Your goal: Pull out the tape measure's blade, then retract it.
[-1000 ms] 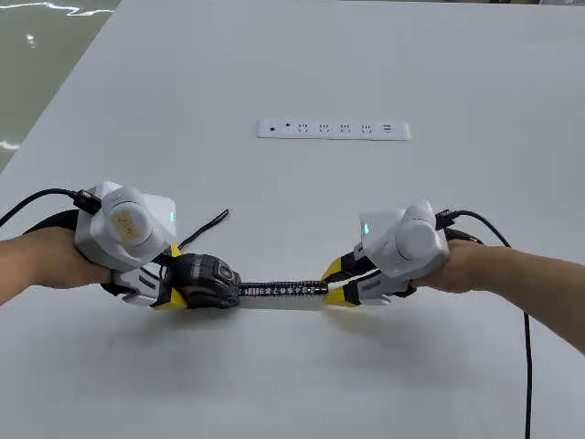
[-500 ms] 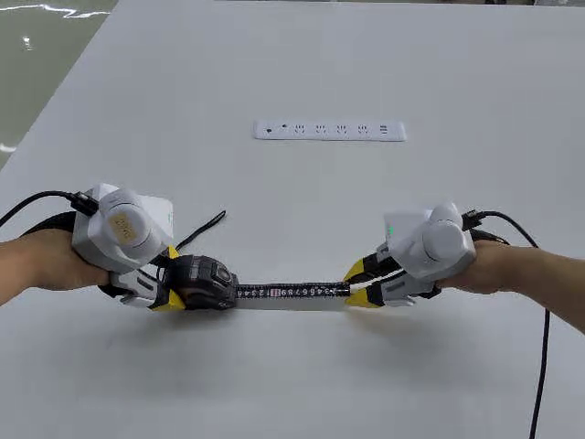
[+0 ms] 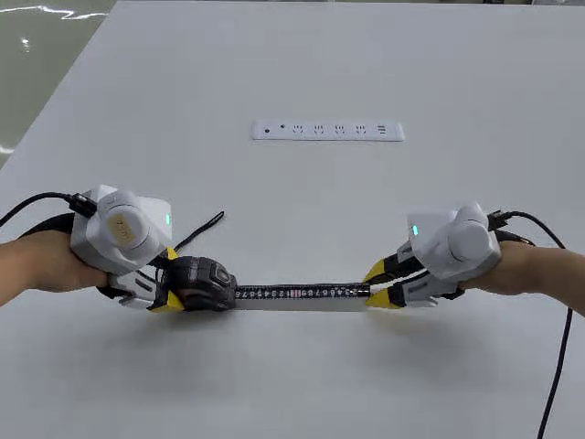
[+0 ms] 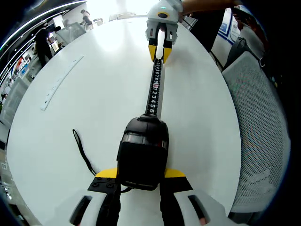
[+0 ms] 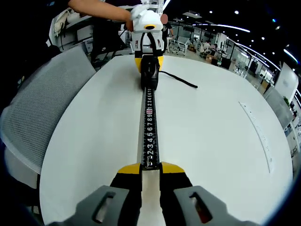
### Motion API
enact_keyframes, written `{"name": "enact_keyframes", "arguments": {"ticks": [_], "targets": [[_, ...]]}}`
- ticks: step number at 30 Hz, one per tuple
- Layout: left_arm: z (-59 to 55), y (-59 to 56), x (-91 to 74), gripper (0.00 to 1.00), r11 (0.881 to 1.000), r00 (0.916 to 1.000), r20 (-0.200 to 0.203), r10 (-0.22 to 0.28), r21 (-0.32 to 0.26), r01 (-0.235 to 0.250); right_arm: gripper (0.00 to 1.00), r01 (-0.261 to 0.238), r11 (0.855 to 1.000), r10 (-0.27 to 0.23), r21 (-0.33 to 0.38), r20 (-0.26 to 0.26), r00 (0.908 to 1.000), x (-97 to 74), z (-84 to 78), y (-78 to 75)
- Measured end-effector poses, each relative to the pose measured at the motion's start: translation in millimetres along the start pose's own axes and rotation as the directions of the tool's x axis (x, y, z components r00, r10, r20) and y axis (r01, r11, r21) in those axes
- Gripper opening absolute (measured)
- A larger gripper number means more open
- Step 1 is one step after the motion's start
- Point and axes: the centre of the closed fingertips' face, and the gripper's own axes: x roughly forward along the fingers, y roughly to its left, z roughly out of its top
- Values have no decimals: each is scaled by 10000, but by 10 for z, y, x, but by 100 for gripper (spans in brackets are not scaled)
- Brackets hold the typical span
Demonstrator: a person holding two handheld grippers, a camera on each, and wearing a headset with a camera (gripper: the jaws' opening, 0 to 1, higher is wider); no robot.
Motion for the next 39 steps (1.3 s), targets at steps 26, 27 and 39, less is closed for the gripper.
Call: {"name": "enact_keyframes", "arguments": {"ticks": [26, 27, 39], "targets": [[14, -3, 5, 29, 10000, 10000, -39, -43, 43, 43, 11, 161, 9992, -144, 364, -468, 9988, -287, -326, 44], [14, -2, 5, 29, 10000, 10000, -42, -42, 46, 42, 11, 159, 9992, -140, 379, -489, 9987, -293, -334, 46], [14, -2, 7, 29, 10000, 10000, -64, -34, 60, 34, 12, 251, 9989, -225, 403, -628, 9978, -332, -401, 36]]}}
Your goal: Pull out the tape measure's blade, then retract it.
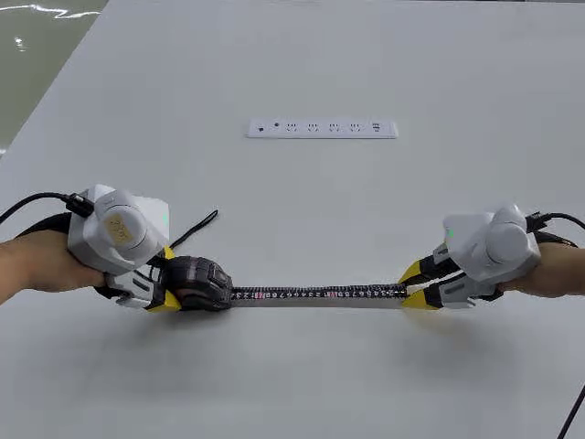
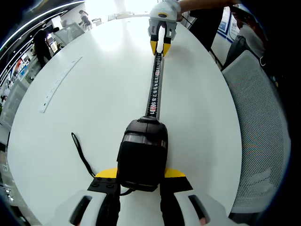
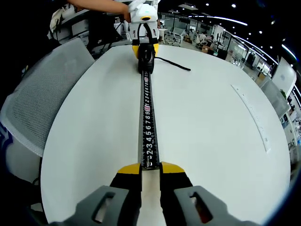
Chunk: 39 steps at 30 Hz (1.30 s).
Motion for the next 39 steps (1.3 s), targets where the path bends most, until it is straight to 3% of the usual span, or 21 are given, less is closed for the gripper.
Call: {"name": "enact_keyframes", "arguments": {"ticks": [1, 4, 21, 25, 34, 39], "targets": [[42, -6, 19, 29, 9999, 10000, -43, 49, 121, -49, 12, -42, 9997, 31, -253, -413, 9991, 62, -31, 17], [40, -5, 16, 30, 10000, 10000, 34, 44, 56, -44, 13, -19, 9992, -1, -400, -517, 9987, 71, -25, 9], [41, 12, 27, 30, 10000, 10000, 67, 2, 51, -2, 15, 86, 9994, -107, -342, -619, 9980, 61, -38, -7], [30, 14, 37, 31, 10000, 10000, 22, 56, -15, -56, 19, 322, 9988, -345, -371, -613, 9975, 57, -33, -43], [2, 27, -17, 41, 9993, 9993, 186, 321, -212, -317, 30, 689, 9976, -686, 67, -431, 9967, 26, -18, -62], [28, 35, -82, 50, 9970, 9967, 577, 568, -565, -535, 35, 931, 9953, -921, 277, -351, 9951, -36, 13, -58]]}}
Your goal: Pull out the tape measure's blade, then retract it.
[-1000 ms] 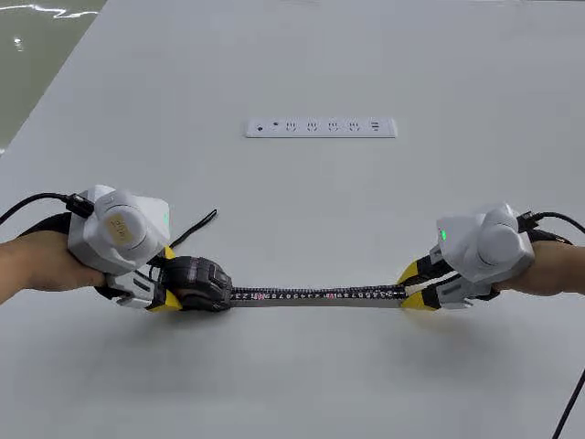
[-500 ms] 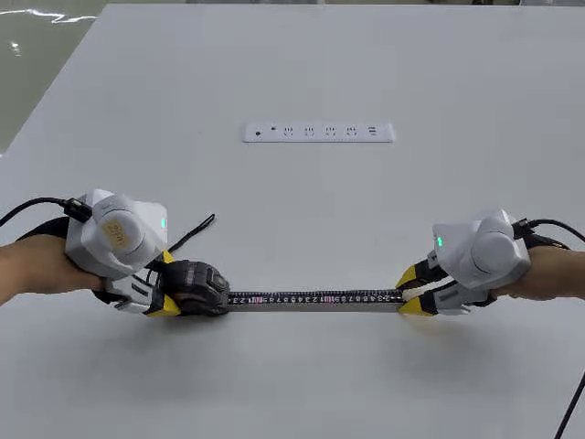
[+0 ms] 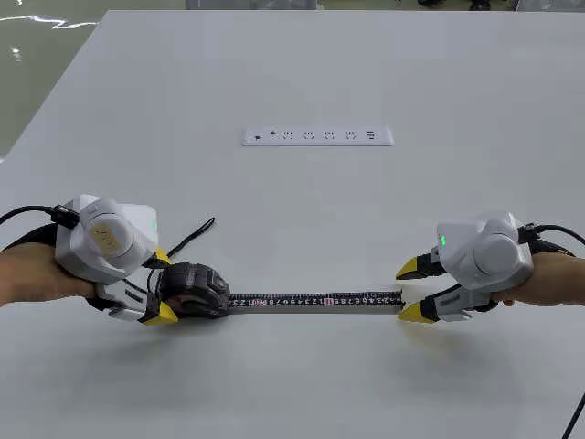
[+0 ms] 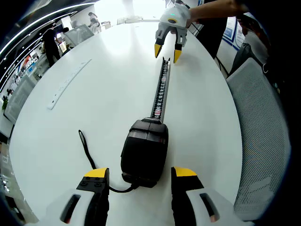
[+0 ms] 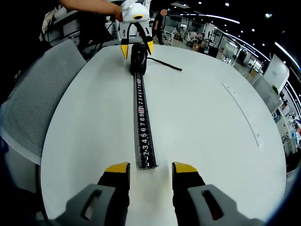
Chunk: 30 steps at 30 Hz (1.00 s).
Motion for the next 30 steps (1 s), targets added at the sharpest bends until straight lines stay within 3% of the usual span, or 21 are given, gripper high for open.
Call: {"name": "enact_keyframes", "arguments": {"ticks": [9, 17, 19, 21, 24, 27, 30], "targets": [[20, -30, -135, 61, 9947, 9958, 751, 533, -919, -463, 50, 578, 9947, -609, 850, 347, 9975, -115, 32, 24], [47, -120, -284, 71, 9778, 9836, 1457, 1066, -1946, -771, 67, 1129, 9798, -1227, 1651, 506, 9912, -194, 49, 133], [66, -133, -321, 74, 9703, 9751, 1753, 1360, -2224, -954, 71, 1398, 9641, -1609, 2259, 775, 9839, -234, 79, 135], [78, -152, -347, 78, 9630, 9680, 1960, 1569, -2479, -1060, 75, 1384, 9615, -1626, 2374, 856, 9830, -264, 83, 169], [92, -218, -393, 80, 9512, 9586, 2162, 1851, -2845, -1195, 78, 1700, 9464, -1998, 2747, 841, 9762, -325, 85, 206], [123, -236, -448, 81, 9365, 9402, 2396, 2423, -3111, -1620, 83, 2046, 9195, -2518, 3356, 1032, 9623, -387, 130, 216], [143, -264, -500, 87, 9031, 9171, 2587, 3034, -3850, -1902, 86, 2333, 8979, -2897, 3733, 1019, 9517, -439, 165, 250]]}}
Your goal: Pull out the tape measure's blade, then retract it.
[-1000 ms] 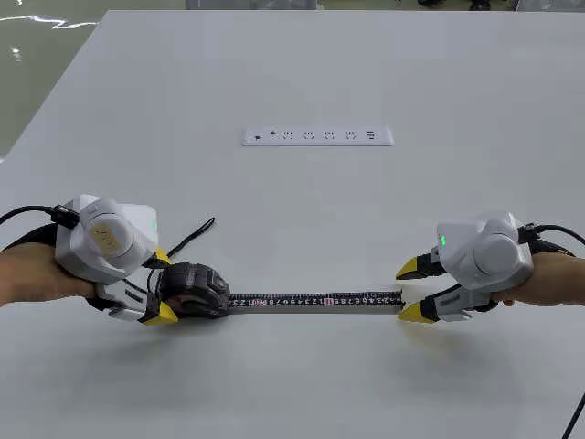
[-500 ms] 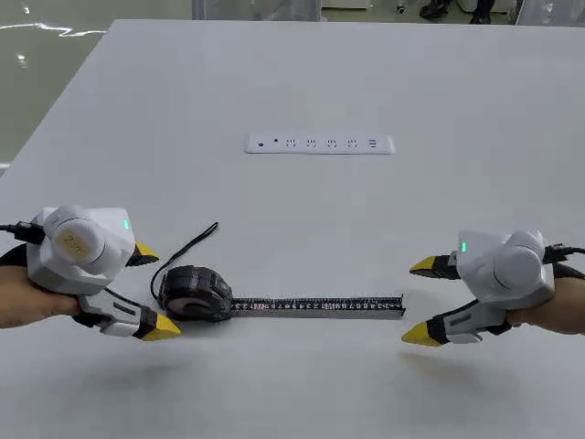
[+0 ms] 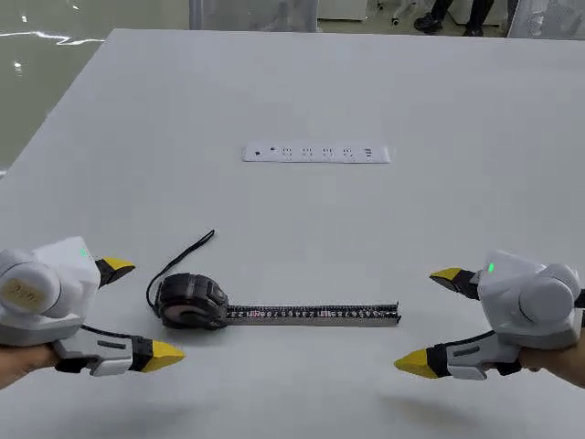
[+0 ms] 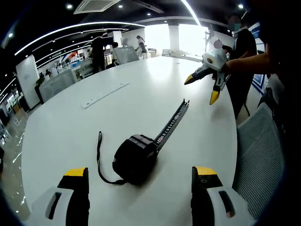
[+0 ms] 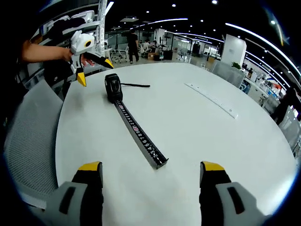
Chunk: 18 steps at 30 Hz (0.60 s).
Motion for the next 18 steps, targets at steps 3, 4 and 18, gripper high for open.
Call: {"name": "enact_keyframes", "arguments": {"ticks": [3, 4, 18], "targets": [[12, -55, -40, 94, 9991, 9993, 285, 240, -367, -229, 90, 102, 9997, -105, 217, 122, 9999, -25, 15, 53], [12, -67, -53, 97, 9985, 9988, 351, 330, -458, -313, 91, 184, 9995, -188, 267, 130, 9997, -35, 19, 62], [36, -207, -243, 100, 9754, 9852, 856, 1486, -1769, -1317, 96, 992, 9909, -1033, 912, 420, 9938, -150, 98, 256]]}}
